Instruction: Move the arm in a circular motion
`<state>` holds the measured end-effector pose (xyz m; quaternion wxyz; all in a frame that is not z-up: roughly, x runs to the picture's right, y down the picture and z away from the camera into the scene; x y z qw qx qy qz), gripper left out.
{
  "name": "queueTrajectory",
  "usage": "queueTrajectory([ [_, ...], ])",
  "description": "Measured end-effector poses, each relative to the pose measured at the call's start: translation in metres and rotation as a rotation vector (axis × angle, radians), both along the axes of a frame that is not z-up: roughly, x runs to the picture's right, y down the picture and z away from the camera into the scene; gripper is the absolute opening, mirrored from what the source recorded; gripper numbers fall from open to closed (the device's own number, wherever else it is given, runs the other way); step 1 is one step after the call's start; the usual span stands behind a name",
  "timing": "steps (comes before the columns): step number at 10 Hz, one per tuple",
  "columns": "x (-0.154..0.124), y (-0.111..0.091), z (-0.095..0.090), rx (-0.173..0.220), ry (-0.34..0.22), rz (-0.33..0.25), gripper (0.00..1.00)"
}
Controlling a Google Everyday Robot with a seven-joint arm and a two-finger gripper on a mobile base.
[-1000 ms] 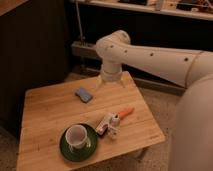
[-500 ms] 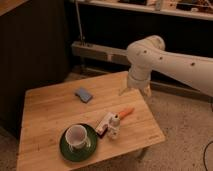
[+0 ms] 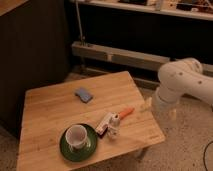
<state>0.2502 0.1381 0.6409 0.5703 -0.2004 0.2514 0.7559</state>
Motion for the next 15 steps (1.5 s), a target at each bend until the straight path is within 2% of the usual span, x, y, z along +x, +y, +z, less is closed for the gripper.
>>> queueTrajectory([
  [1,0.005,0.016,-0.005,0.000,-0.016,-0.002,0.80],
  [3,0.005,0.035,-0.023,0.006,-0.049,-0.022,0.80],
  [5,-0.014,0.043,-0.034,0.008,-0.096,-0.068,0.80],
  [7,-0.060,0.041,-0.041,0.013,-0.170,-0.141,0.80],
  [10,-0.141,0.032,-0.043,0.010,-0.285,-0.218,0.80],
  [15,-0.289,0.017,-0.051,-0.044,-0.492,-0.391,0.80],
])
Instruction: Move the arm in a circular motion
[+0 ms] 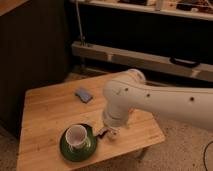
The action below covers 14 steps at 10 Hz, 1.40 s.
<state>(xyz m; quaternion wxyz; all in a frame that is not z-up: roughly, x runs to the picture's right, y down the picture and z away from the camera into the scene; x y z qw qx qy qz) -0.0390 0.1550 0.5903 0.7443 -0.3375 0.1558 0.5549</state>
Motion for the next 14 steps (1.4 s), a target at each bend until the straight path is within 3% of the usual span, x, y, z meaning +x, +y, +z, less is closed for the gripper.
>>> queueTrajectory([
  [4,-0.102,-0.029,0.000,-0.018,-0.137,-0.134,0.80],
  [7,-0.143,-0.071,0.015,0.047,-0.162,-0.149,0.80],
  [10,-0.134,-0.118,0.044,0.104,-0.119,-0.103,0.80],
  [12,-0.105,-0.147,0.067,0.126,-0.075,-0.068,0.80],
  [14,-0.058,-0.170,0.092,0.141,-0.014,-0.015,0.80],
])
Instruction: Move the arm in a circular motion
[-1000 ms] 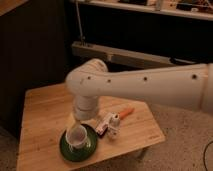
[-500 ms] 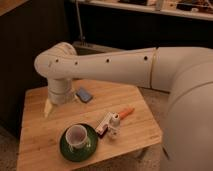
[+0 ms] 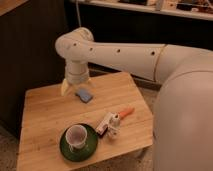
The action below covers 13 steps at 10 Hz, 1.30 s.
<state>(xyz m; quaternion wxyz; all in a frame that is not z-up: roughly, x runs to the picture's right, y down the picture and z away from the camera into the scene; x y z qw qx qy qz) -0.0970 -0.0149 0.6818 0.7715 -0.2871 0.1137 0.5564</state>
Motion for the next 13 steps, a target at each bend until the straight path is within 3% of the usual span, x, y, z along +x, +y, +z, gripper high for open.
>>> queueTrajectory([
  [3,0.081,-0.021,0.032,-0.011,0.102,0.101,0.80],
  [6,0.160,-0.020,0.046,-0.031,0.209,0.189,0.80],
  [9,0.232,0.009,0.044,-0.062,0.317,0.278,0.80],
  [11,0.281,0.049,0.031,-0.075,0.384,0.350,0.80],
  [13,0.308,0.097,0.013,-0.093,0.432,0.409,0.80],
])
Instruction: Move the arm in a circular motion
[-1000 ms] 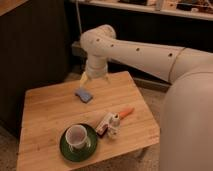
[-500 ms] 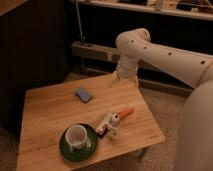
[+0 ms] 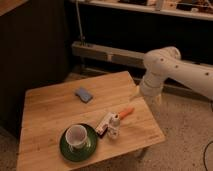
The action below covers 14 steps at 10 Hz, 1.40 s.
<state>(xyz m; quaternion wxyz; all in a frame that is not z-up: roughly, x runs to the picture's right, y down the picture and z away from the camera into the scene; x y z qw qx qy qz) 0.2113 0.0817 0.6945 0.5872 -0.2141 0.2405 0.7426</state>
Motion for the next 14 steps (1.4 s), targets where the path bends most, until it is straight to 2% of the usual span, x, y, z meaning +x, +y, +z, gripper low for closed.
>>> queueTrajectory([
  [1,0.005,0.022,-0.013,-0.009,0.004,0.004,0.80],
  [3,0.004,0.044,-0.030,-0.018,-0.001,-0.015,0.80],
  [4,-0.008,0.056,-0.042,-0.025,-0.020,-0.046,0.80],
  [6,-0.040,0.067,-0.059,-0.045,-0.052,-0.104,0.80],
  [9,-0.126,0.073,-0.086,-0.110,-0.077,-0.243,0.80],
  [10,-0.168,0.073,-0.101,-0.143,-0.097,-0.308,0.80],
  [11,-0.198,0.073,-0.114,-0.165,-0.115,-0.352,0.80],
  [13,-0.252,0.069,-0.132,-0.195,-0.170,-0.432,0.80],
  [14,-0.287,0.066,-0.139,-0.209,-0.227,-0.476,0.80],
])
